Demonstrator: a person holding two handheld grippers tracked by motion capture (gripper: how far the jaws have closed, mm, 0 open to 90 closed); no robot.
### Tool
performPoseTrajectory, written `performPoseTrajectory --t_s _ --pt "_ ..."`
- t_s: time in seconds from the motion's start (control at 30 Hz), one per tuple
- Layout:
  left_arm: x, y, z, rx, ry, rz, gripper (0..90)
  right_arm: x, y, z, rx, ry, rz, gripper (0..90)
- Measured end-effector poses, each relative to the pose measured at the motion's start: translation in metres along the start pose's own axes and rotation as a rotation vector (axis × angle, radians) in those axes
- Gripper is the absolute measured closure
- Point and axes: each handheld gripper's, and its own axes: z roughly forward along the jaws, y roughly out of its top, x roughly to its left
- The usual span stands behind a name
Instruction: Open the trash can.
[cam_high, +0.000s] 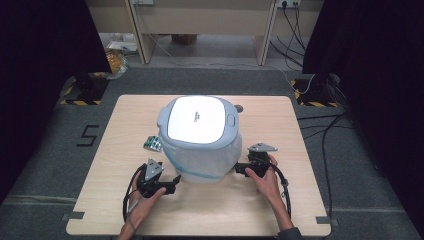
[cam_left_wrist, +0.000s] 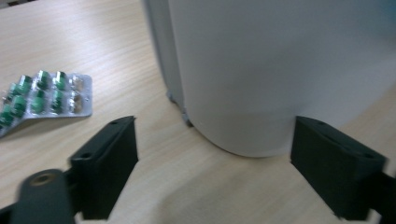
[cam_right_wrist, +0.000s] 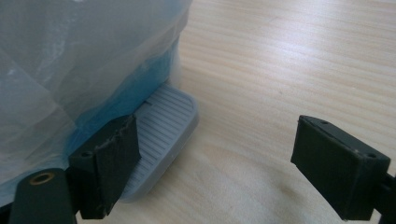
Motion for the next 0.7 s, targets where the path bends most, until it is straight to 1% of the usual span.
performPoseTrajectory --t_s 0.03,0.07,0.1,0.13,0.17,0.23,0.3,0.33,0.37,0.4,0.43,0.47,0.5,0.53,0.57,0.6,0.63,0.67,0.7 --pt "0.000 0.000 0.000 0.000 0.000 0.000 14.7 0.000 0.000 -0.001 0.005 -0.001 -0.004 14.9" --pt "0.002 0.002 0.002 0.002 0.015 -0.004 14.8 0.001 -0.001 -0.003 0.014 0.001 0.001 14.9" --pt "0.002 0.002 0.002 0.002 0.015 -0.004 14.8 0.001 -0.001 -0.003 0.014 0.001 0.001 14.9" --pt "0.004 0.004 0.006 0.002 0.029 -0.014 14.9 0.004 -0.003 -0.006 0.019 -0.016 0.008 15.0" --pt "0.004 0.004 0.006 0.002 0.029 -0.014 15.0 0.004 -0.003 -0.006 0.019 -0.016 0.008 15.0" --pt "0.006 0.007 0.009 0.004 0.042 -0.018 15.5 0.013 -0.010 -0.013 -0.001 -0.061 0.004 15.2" --pt "0.009 0.009 0.013 0.006 0.056 -0.026 17.1 0.020 -0.016 -0.018 -0.012 -0.083 0.008 14.9" --pt "0.010 0.010 0.015 0.004 0.061 -0.033 18.9 0.027 -0.023 -0.024 -0.028 -0.094 0.017 14.8" --pt "0.011 0.011 0.018 0.000 0.061 -0.043 18.9 0.027 -0.023 -0.024 -0.028 -0.094 0.017 14.8" --pt "0.013 0.013 0.023 0.008 0.048 -0.063 19.5 0.033 -0.029 -0.029 -0.033 -0.087 0.026 14.7" --pt "0.013 0.013 0.023 0.008 0.048 -0.063 19.6 0.033 -0.029 -0.029 -0.033 -0.087 0.026 14.7" --pt "0.012 0.014 0.027 0.009 0.036 -0.071 19.6 0.036 -0.030 -0.033 -0.008 -0.053 0.030 14.7" --pt "0.012 0.014 0.027 0.009 0.036 -0.071 19.5 0.036 -0.029 -0.036 0.010 -0.031 0.022 15.0" --pt "0.009 0.013 0.029 0.012 0.025 -0.072 19.5 0.035 -0.028 -0.038 0.020 -0.015 -0.002 15.7" --pt "0.009 0.013 0.029 0.012 0.025 -0.072 19.6 0.035 -0.028 -0.038 0.020 -0.015 -0.002 15.7" --pt "0.007 0.012 0.028 0.012 0.023 -0.068 19.6 0.028 -0.026 -0.042 -0.005 -0.035 -0.014 16.4" --pt "0.007 0.012 0.028 0.012 0.023 -0.068 19.6 0.028 -0.026 -0.042 -0.005 -0.035 -0.014 16.4" --pt "0.007 0.012 0.029 0.013 0.020 -0.076 19.5 0.016 -0.023 -0.043 -0.017 -0.060 0.016 15.1" --pt "0.007 0.012 0.029 0.013 0.020 -0.076 19.1 0.011 -0.021 -0.041 -0.015 -0.058 0.036 15.2"
